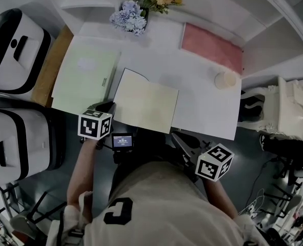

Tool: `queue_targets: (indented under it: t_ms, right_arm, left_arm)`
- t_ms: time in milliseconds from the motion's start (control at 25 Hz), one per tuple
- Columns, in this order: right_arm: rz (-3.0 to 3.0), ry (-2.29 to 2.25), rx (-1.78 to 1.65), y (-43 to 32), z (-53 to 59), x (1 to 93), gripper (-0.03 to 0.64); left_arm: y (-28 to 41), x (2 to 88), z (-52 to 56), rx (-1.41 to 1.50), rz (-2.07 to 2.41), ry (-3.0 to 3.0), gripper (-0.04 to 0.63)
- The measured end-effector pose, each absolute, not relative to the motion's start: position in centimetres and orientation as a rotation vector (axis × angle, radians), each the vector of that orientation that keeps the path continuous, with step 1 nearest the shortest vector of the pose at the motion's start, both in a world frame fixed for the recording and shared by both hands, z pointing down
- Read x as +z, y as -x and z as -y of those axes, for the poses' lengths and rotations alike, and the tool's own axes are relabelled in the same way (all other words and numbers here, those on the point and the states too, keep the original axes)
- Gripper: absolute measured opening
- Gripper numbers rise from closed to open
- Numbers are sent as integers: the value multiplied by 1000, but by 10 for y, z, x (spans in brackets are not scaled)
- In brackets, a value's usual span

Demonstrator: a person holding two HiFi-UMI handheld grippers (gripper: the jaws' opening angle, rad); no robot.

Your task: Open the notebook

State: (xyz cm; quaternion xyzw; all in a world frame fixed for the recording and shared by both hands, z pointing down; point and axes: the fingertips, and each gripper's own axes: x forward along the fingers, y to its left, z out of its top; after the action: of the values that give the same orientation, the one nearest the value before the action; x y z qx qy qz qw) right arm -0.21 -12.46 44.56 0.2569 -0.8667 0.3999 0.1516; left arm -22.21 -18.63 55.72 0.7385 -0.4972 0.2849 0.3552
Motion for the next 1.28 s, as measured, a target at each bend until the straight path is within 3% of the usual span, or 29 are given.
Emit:
queue_targets:
  t_ms: [680, 1280]
  right_arm:
    - [2558, -507, 1116, -12, 146, 436, 13]
    - [2541, -572, 1111, -8, 145, 435, 13]
  left_arm:
    - [224, 561, 188, 934, 1494, -1808, 29]
    - [232, 578, 188, 967, 1507, -1803, 29]
